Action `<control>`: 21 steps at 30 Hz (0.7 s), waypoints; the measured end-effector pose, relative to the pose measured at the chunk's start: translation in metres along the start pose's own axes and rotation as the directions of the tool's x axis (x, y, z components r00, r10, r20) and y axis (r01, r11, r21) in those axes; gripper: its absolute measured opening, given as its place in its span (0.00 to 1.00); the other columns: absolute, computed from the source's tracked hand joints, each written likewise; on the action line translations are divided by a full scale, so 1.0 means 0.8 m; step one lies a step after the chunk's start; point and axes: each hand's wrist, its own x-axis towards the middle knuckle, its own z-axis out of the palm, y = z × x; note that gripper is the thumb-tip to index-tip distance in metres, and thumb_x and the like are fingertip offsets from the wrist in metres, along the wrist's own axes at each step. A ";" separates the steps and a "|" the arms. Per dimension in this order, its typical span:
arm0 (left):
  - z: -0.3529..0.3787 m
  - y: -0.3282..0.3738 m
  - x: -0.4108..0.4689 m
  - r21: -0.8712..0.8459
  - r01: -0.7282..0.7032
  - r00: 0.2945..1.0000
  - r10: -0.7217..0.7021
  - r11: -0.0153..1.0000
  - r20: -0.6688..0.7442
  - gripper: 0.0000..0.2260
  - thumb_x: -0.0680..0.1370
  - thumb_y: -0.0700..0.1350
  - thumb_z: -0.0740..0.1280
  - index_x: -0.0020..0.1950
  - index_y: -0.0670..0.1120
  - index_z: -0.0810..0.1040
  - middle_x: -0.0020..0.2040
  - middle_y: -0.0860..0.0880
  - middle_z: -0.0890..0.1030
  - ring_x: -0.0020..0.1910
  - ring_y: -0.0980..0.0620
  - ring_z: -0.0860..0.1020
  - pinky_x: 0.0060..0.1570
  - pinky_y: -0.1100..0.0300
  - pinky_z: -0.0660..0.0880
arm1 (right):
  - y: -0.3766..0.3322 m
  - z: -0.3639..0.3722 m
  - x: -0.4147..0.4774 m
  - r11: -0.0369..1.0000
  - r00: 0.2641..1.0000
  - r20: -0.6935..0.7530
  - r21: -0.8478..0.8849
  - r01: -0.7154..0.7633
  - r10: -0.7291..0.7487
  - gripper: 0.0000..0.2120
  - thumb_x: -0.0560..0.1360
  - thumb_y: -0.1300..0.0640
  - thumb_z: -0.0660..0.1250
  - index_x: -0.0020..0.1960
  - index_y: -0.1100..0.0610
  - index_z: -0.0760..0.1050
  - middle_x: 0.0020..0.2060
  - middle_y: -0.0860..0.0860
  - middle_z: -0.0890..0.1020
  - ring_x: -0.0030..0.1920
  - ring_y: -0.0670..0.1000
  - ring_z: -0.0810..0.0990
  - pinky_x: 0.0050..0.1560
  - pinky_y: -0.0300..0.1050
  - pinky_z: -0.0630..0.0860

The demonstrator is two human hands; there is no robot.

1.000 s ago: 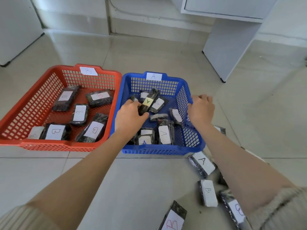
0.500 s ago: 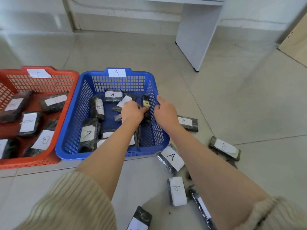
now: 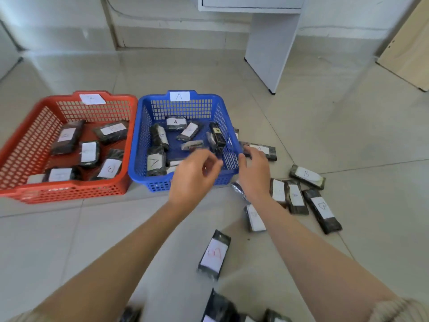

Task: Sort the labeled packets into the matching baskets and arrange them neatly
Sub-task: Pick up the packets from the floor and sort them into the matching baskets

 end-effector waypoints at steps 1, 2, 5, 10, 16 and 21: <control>-0.003 0.002 -0.026 0.064 0.054 0.989 -0.062 0.996 0.137 0.09 0.76 0.52 0.67 0.46 0.47 0.76 0.40 0.52 0.77 0.37 0.53 0.75 0.38 0.56 0.74 | 0.003 -0.010 -0.017 1.000 1.000 -0.013 -0.014 0.008 -0.009 0.14 0.79 0.58 0.60 0.62 0.60 0.74 0.58 0.56 0.76 0.60 0.55 0.73 0.60 0.47 0.69; -0.004 0.004 -0.052 0.162 0.110 0.939 -0.156 0.981 0.306 0.13 0.75 0.57 0.67 0.50 0.48 0.75 0.44 0.51 0.77 0.42 0.52 0.76 0.42 0.56 0.74 | 0.007 -0.020 -0.032 0.999 1.000 -0.002 -0.039 0.008 -0.008 0.13 0.79 0.59 0.60 0.61 0.60 0.74 0.58 0.56 0.76 0.60 0.56 0.73 0.58 0.46 0.68; 0.003 0.010 -0.121 0.421 0.093 0.658 -0.374 0.902 0.654 0.30 0.70 0.65 0.67 0.63 0.47 0.68 0.59 0.49 0.70 0.58 0.47 0.73 0.55 0.52 0.72 | 0.019 -0.050 -0.066 0.990 0.998 0.030 -0.125 -0.059 0.063 0.12 0.79 0.59 0.61 0.60 0.60 0.75 0.56 0.55 0.76 0.57 0.55 0.74 0.50 0.41 0.66; 0.003 0.008 -0.135 0.475 0.053 0.709 -0.368 0.879 0.601 0.22 0.72 0.55 0.67 0.59 0.44 0.71 0.58 0.45 0.73 0.55 0.44 0.74 0.51 0.54 0.72 | 0.033 -0.073 -0.087 0.962 0.987 0.088 -0.250 -0.107 0.133 0.11 0.76 0.59 0.64 0.56 0.61 0.76 0.52 0.57 0.78 0.53 0.58 0.76 0.50 0.46 0.70; -0.090 -0.007 -0.105 0.398 -0.009 0.908 -0.160 0.917 0.388 0.19 0.72 0.55 0.68 0.57 0.47 0.71 0.53 0.51 0.71 0.51 0.48 0.74 0.45 0.56 0.70 | 0.037 -0.032 -0.121 0.661 0.943 0.288 -0.743 0.108 0.170 0.22 0.80 0.49 0.57 0.69 0.60 0.64 0.64 0.61 0.70 0.63 0.59 0.69 0.61 0.50 0.67; -0.157 -0.040 -0.102 0.381 0.175 0.961 -0.242 0.908 0.135 0.19 0.71 0.52 0.71 0.57 0.45 0.72 0.51 0.48 0.74 0.49 0.46 0.75 0.39 0.57 0.65 | 0.017 -0.006 -0.133 0.692 0.935 0.313 -0.713 0.118 0.164 0.16 0.79 0.52 0.59 0.66 0.51 0.66 0.61 0.57 0.70 0.60 0.59 0.72 0.57 0.52 0.70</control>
